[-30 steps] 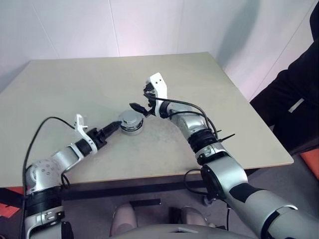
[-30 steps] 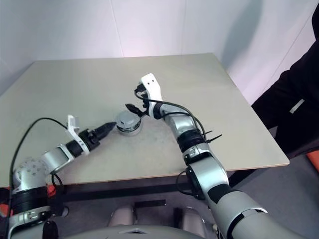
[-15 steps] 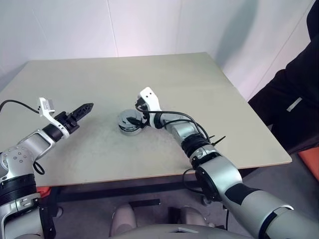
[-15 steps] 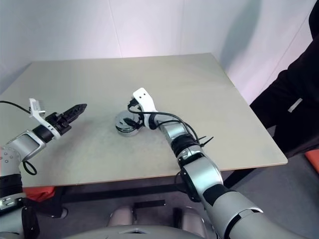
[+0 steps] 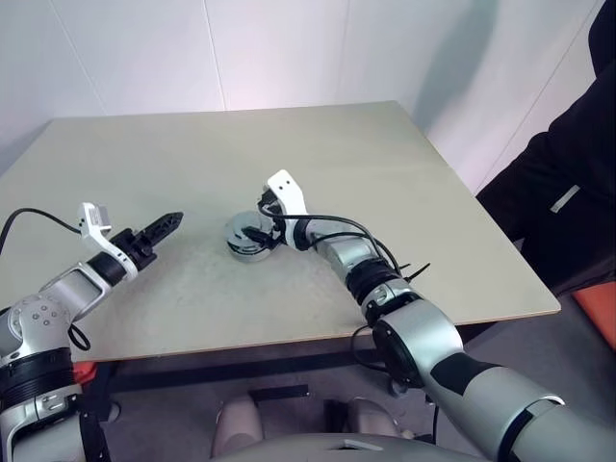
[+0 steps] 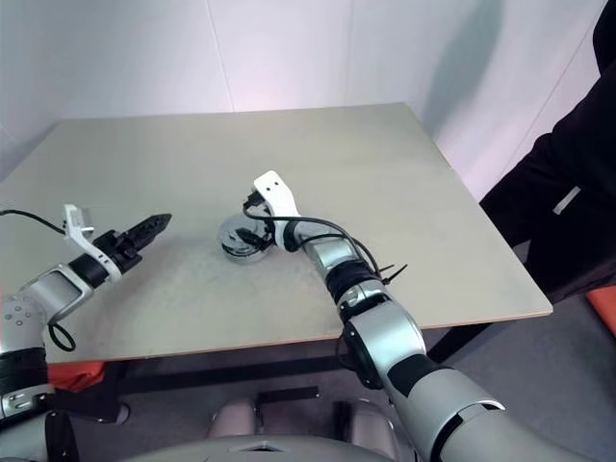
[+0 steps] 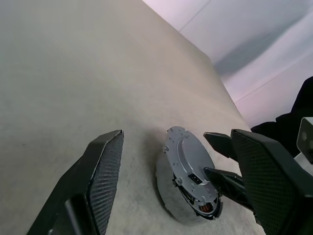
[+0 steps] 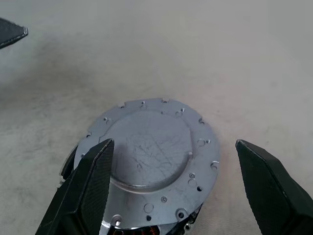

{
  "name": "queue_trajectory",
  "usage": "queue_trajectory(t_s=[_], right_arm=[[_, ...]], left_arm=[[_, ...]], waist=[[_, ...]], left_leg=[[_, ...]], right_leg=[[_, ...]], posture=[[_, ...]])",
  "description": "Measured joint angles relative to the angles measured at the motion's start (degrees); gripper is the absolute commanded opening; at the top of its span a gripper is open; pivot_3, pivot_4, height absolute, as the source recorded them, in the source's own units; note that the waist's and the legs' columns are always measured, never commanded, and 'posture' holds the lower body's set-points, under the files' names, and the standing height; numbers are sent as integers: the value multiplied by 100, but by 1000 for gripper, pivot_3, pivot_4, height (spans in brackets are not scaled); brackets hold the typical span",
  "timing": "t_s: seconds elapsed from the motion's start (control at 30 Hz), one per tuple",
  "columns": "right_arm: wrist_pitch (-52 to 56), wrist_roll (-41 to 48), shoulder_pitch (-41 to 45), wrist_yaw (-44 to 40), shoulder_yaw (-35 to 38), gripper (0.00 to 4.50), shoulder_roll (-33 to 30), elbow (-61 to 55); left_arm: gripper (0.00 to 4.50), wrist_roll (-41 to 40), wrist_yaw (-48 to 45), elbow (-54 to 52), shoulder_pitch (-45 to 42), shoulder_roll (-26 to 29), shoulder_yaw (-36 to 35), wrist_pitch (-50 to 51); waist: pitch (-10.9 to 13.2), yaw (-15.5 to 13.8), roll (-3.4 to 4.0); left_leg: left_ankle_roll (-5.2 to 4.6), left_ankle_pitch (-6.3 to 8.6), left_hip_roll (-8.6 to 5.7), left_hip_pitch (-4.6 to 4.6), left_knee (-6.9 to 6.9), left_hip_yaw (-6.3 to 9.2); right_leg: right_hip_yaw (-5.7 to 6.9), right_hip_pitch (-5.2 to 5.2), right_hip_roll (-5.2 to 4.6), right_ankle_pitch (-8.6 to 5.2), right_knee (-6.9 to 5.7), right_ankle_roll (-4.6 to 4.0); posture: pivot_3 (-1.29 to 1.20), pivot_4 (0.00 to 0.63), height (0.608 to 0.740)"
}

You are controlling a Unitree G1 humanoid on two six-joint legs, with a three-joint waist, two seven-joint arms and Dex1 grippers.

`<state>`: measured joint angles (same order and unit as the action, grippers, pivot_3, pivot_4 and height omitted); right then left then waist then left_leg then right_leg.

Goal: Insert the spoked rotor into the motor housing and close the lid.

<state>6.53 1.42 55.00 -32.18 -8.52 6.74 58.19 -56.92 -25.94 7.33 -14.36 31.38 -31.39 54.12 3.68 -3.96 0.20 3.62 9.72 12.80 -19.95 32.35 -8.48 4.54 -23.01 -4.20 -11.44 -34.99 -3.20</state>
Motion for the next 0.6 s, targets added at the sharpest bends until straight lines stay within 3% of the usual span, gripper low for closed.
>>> queue_trajectory(t_s=[0.6], right_arm=[[-189,-174,68,-48,-191,4459,32,231]], left_arm=[[3709,-5,181,-125,251,-46,-67,-1]], waist=[[-1,0,-1]], left_leg=[[0,0,0,2,5,0]], right_leg=[[0,0,0,0,-6,-1]], posture=[[0,0,740]])
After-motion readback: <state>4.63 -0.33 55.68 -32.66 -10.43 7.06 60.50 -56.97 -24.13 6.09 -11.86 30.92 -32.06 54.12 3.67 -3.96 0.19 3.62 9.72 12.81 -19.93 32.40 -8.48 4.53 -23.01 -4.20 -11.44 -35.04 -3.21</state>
